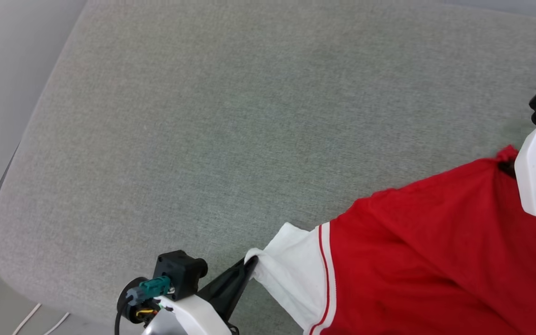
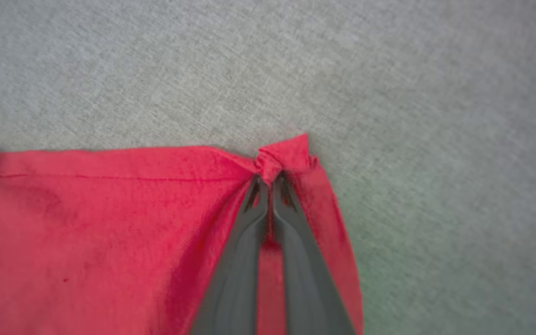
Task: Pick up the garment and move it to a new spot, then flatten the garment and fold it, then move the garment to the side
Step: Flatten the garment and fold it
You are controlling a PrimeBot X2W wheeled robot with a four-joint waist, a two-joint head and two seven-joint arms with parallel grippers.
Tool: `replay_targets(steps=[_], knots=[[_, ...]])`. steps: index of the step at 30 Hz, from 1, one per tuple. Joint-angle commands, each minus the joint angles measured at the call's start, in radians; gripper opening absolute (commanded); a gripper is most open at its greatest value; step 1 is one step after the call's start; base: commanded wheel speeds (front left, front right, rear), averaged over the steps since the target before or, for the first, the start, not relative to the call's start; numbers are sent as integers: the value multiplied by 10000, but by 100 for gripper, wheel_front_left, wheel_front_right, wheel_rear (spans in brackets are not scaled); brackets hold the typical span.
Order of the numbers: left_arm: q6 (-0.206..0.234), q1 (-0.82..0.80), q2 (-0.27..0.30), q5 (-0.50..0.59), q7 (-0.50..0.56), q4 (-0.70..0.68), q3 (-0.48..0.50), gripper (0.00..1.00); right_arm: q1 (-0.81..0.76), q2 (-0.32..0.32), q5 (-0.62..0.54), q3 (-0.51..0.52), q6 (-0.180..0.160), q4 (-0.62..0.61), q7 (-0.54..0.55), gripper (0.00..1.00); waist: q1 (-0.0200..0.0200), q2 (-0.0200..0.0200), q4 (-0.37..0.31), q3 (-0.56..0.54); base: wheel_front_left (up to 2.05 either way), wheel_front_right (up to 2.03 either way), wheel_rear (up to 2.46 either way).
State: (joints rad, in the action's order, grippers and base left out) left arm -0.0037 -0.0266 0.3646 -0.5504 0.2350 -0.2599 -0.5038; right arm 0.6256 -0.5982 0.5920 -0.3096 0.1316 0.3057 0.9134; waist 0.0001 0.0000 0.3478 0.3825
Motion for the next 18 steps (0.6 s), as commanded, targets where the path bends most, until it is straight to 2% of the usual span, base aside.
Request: replay_targets(steps=[1,11,12,18], knots=[[39,-112,65,-58,-77,-25,102,0,-236,-107,95,43,-18,134,-204,0,-1,0,-287,-320,0,0,0],[320,-132,490,-30,-262,-421,743,0,-9,-195,482,438,-13,-496,-1586,0,-1,0,-1283,-1428,0,0,0],[438,-267,611,28,-297,-634,997,0,-131,-144,732,767,-13,-845,-1888,0,-1,0,-1624,-1850,0,0,0],[655,-880,967,133,-225,-1382,1666,0,-379,-54,872,1442,-13,-2102,-2191,0,-1,0,-2371,-2506,0,0,0]])
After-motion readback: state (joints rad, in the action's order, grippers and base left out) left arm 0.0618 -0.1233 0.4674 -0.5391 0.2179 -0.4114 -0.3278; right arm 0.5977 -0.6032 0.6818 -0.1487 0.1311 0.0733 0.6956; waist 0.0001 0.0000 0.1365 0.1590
